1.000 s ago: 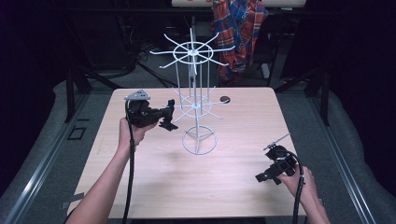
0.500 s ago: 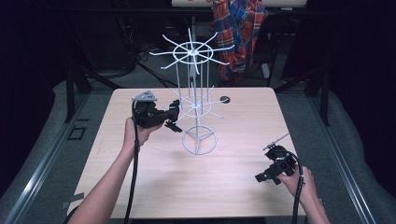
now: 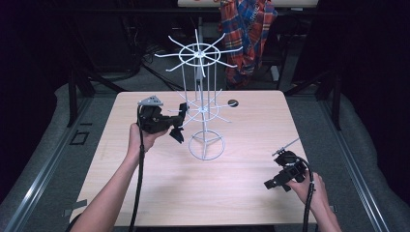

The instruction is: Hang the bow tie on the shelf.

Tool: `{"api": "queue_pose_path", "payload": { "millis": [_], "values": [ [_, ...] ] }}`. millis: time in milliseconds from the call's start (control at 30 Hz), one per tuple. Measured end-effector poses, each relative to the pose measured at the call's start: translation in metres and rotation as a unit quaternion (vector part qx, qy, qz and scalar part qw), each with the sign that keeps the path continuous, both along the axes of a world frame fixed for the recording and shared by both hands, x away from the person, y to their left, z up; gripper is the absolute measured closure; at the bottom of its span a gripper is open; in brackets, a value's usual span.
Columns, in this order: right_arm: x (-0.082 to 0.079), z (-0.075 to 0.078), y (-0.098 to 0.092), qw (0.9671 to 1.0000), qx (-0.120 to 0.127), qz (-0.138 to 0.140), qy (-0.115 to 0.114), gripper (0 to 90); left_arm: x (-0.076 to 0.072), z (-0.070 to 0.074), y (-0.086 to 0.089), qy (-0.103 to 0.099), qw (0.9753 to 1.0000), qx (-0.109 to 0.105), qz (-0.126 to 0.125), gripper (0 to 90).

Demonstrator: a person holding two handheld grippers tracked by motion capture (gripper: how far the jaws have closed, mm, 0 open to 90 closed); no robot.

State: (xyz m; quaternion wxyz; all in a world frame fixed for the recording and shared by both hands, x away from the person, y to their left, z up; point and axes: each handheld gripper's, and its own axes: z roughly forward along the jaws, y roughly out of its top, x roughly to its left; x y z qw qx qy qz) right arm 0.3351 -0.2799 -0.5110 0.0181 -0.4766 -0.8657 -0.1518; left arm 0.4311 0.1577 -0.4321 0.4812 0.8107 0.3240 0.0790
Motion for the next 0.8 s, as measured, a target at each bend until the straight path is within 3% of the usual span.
{"api": "queue_pose_path", "payload": {
  "millis": [267, 400, 800],
  "values": [
    [0.0001, -0.0003, -0.0001, 1.0000, 0.001, 0.000, 0.001, 16.0, 0.0004, -0.0004, 0.0020, -0.002, 1.0000, 0.003, 0.003, 89.6],
    [-0.0006, -0.0016, 0.0006, 0.9999, 0.013, -0.009, -0.001, 16.0, 0.0002, -0.0001, 0.0012, -0.002, 1.0000, 0.008, 0.001, 88.0],
    [-0.0010, -0.0016, 0.0006, 0.9997, 0.020, -0.013, -0.003, 16.0, -0.0011, 0.0013, 0.0055, 0.002, 1.0000, 0.008, 0.005, 73.4]
  ]
}}
